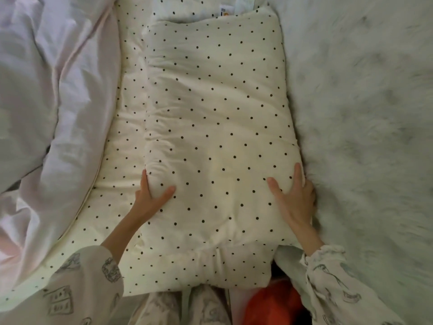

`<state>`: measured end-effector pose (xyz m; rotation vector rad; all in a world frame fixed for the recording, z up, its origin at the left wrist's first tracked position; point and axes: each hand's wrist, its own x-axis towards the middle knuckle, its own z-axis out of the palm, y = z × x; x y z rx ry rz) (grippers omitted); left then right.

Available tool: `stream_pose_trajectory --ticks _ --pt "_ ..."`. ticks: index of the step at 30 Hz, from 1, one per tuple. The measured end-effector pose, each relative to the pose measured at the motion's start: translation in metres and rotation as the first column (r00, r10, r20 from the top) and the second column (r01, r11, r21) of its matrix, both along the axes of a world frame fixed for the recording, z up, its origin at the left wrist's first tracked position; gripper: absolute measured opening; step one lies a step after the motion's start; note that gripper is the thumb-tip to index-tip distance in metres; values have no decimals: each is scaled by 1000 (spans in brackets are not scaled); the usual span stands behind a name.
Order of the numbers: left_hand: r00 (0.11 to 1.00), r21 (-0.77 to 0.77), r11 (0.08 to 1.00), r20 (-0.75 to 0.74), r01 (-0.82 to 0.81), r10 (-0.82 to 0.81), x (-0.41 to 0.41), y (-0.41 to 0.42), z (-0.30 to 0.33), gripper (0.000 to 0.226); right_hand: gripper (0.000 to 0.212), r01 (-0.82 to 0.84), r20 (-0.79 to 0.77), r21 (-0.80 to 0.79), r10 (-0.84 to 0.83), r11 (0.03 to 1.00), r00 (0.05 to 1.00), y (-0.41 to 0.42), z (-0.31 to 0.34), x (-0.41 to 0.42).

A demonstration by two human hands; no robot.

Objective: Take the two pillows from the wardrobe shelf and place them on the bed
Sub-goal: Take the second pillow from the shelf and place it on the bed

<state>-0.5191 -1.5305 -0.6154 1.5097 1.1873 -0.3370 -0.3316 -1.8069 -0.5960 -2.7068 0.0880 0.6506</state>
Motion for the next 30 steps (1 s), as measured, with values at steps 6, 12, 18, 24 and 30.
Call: stream_pose_trajectory --ticks 6,12,18,24,30 --pt "999 64 998 44 18 -21 -4 4 -6 105 88 -16 -38 38 18 999 999 -15 -10 3" --pt "998 33 998 5 57 -57 -6 -3 -3 106 88 -2 -56 3 2 1000 998 -16 -12 1" --pt "990 46 991 -77 125 -121 -16 -13 -2 112 88 18 -95 -17 -20 1000 995 -31 -12 -13" --pt "979 95 981 -133 170 -157 -15 -15 -2 101 82 42 -147 15 -39 999 988 -26 -11 -12" --pt "927 421 826 -160 374 -338 -14 -26 14 78 74 -14 -79 -23 12 1000 997 -16 3 -30"
